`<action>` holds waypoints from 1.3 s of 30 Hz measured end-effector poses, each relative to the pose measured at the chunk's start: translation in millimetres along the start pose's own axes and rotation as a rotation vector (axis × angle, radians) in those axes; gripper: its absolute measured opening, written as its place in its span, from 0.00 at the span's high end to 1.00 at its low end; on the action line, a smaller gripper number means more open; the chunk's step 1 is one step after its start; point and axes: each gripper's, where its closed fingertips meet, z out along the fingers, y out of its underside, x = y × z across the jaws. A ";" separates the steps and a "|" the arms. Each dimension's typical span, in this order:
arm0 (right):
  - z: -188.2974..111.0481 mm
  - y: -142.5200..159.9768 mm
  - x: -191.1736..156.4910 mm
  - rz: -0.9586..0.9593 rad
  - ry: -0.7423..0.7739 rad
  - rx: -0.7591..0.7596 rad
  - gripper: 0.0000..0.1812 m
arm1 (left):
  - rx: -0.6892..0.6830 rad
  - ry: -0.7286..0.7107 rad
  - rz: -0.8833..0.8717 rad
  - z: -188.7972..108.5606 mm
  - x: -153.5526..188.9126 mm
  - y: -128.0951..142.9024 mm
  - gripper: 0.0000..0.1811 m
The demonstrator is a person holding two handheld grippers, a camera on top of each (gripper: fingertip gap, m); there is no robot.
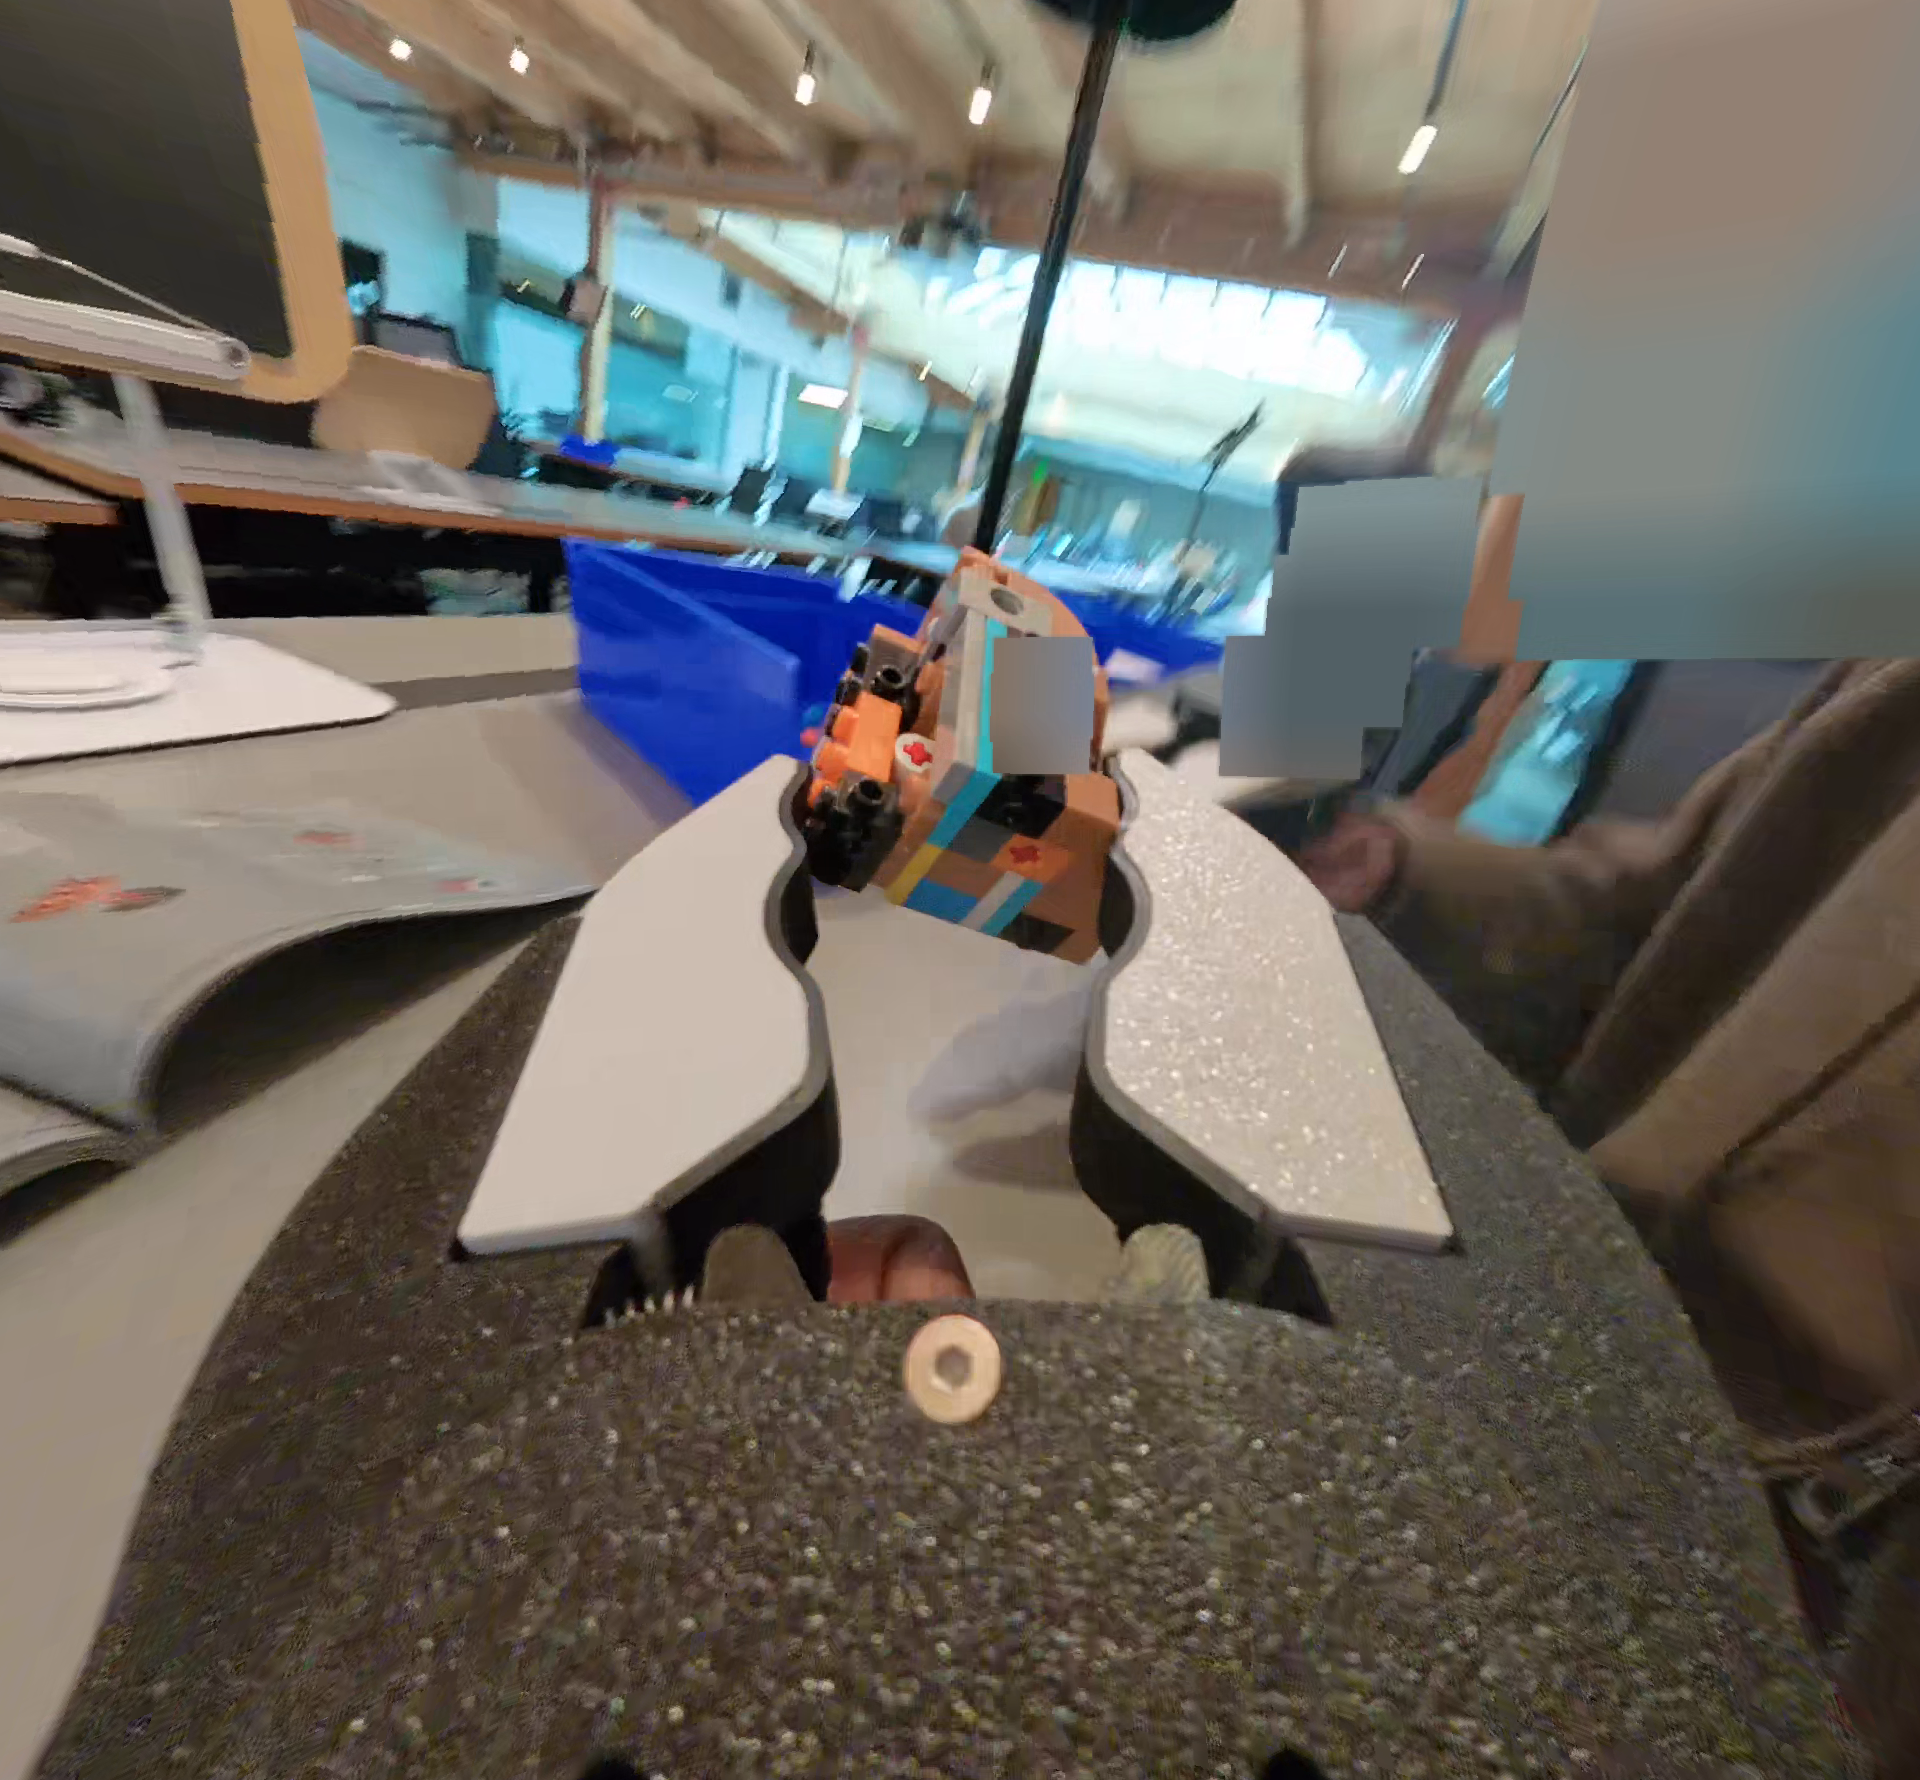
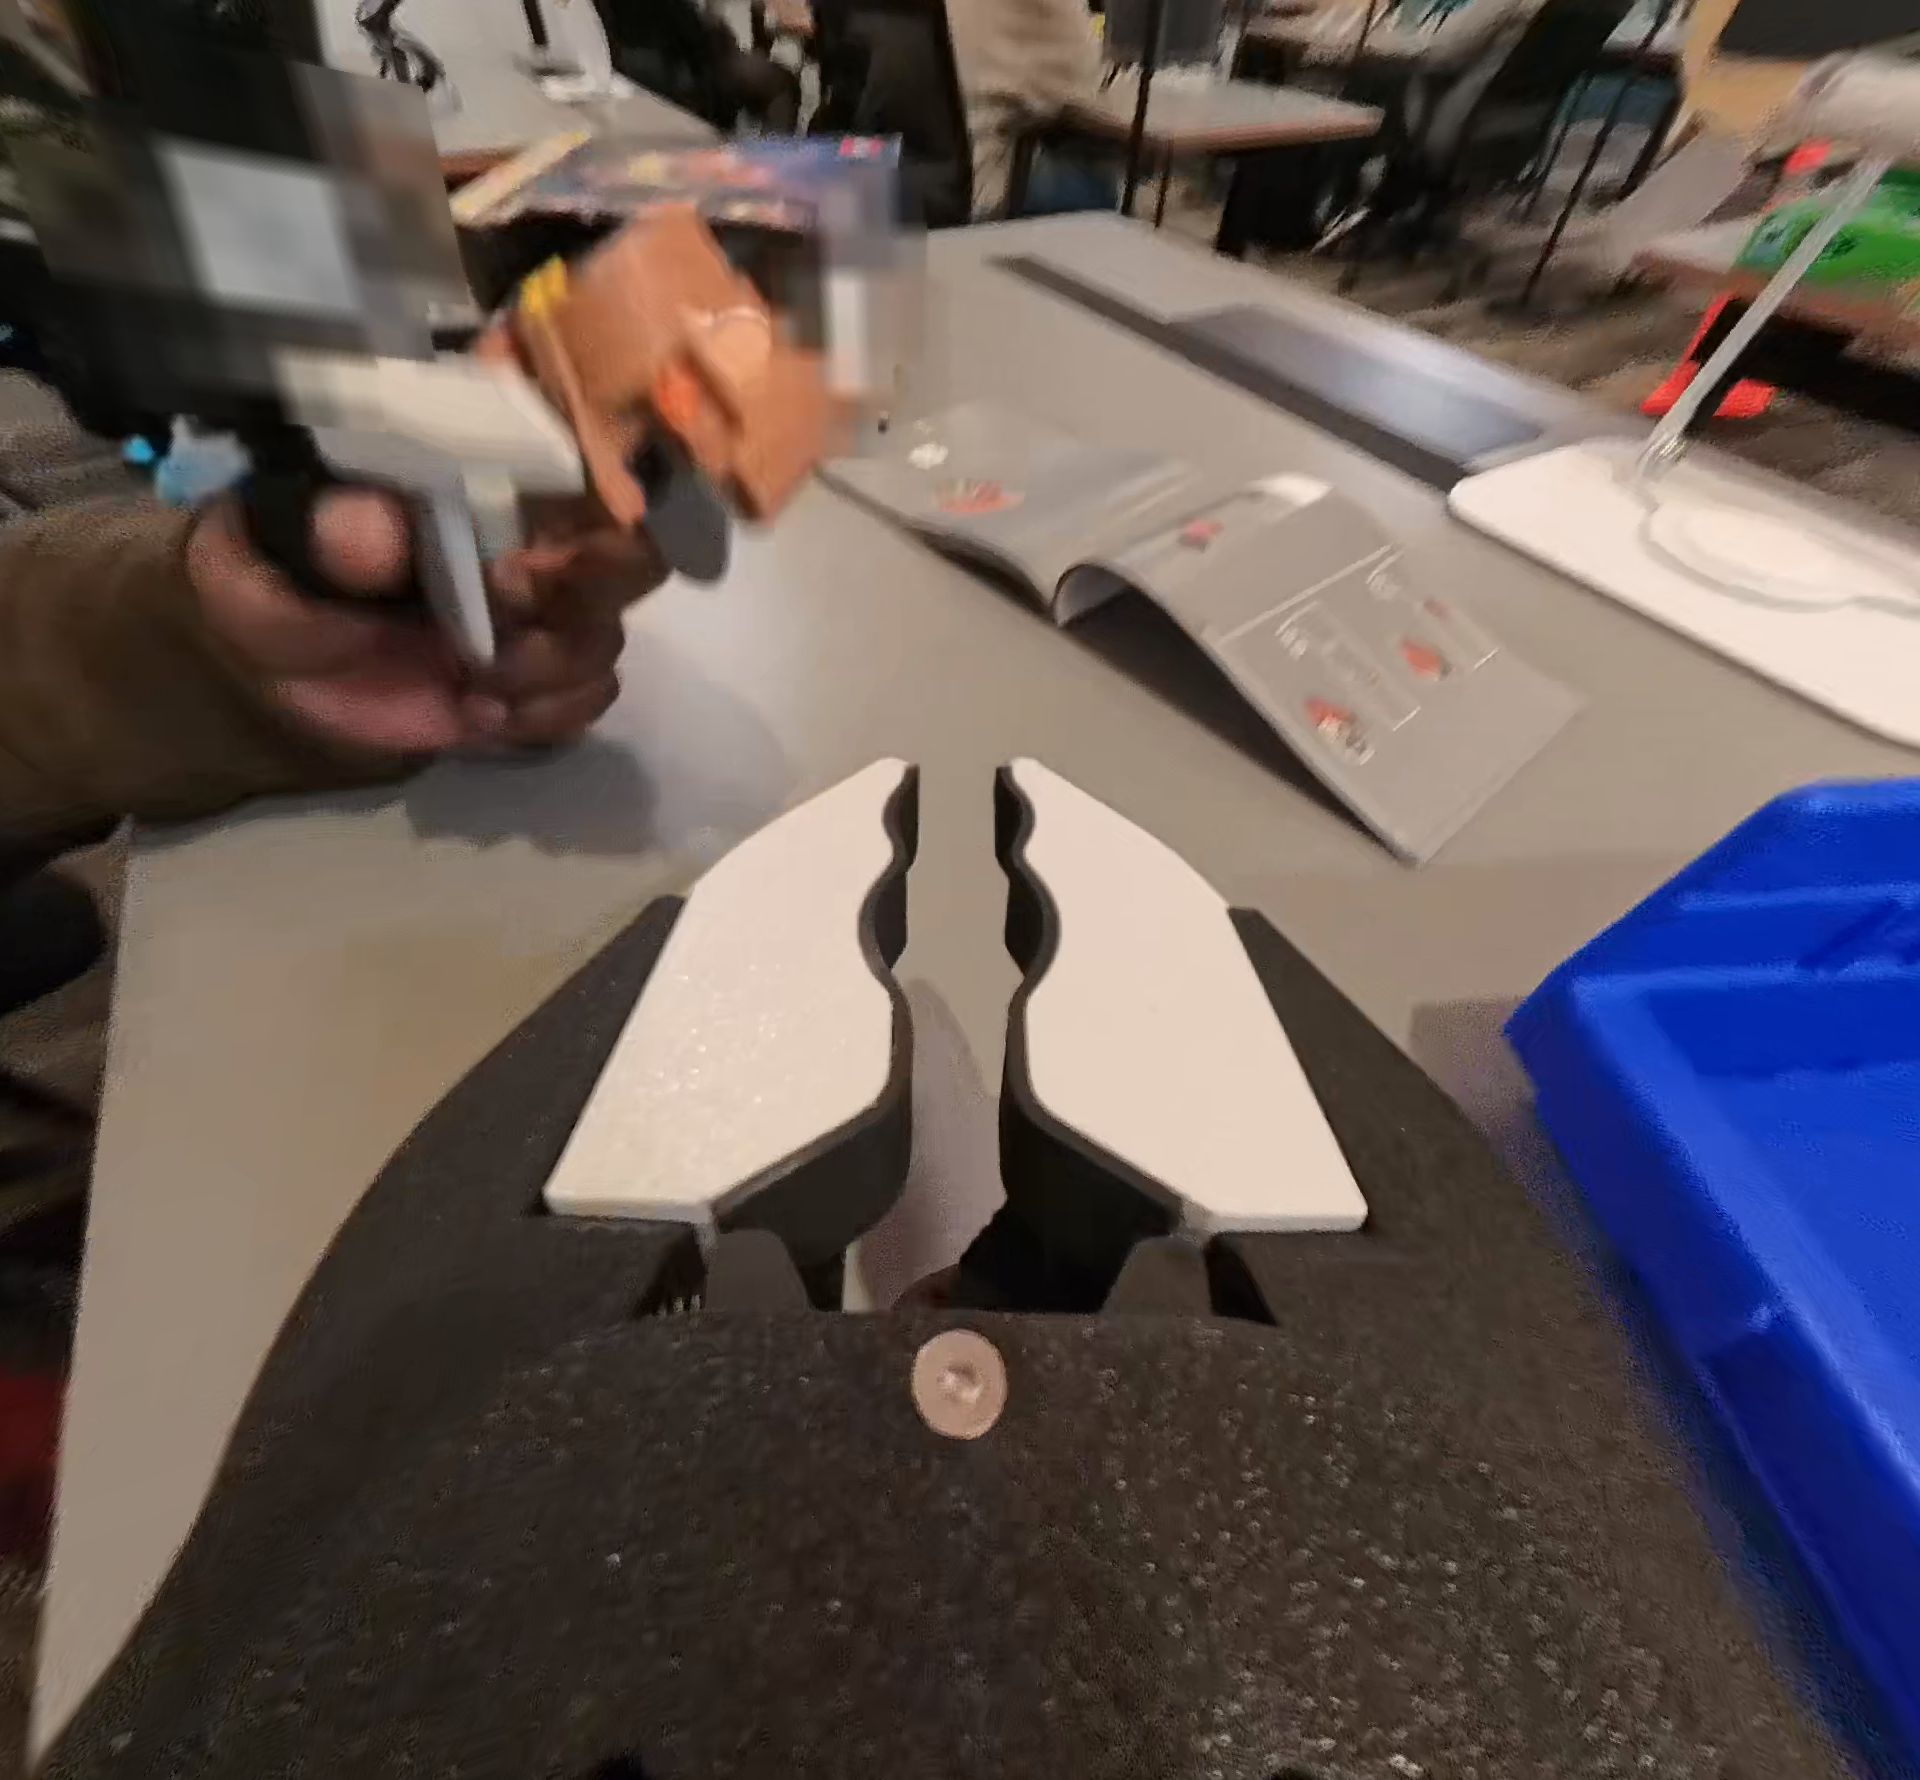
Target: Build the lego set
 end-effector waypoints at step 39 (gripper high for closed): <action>-40.6 57.9 -71.1 0.159 -0.103 -0.227 0.91 | 0.372 0.223 -0.323 -21.2 38.5 -36.4 0.71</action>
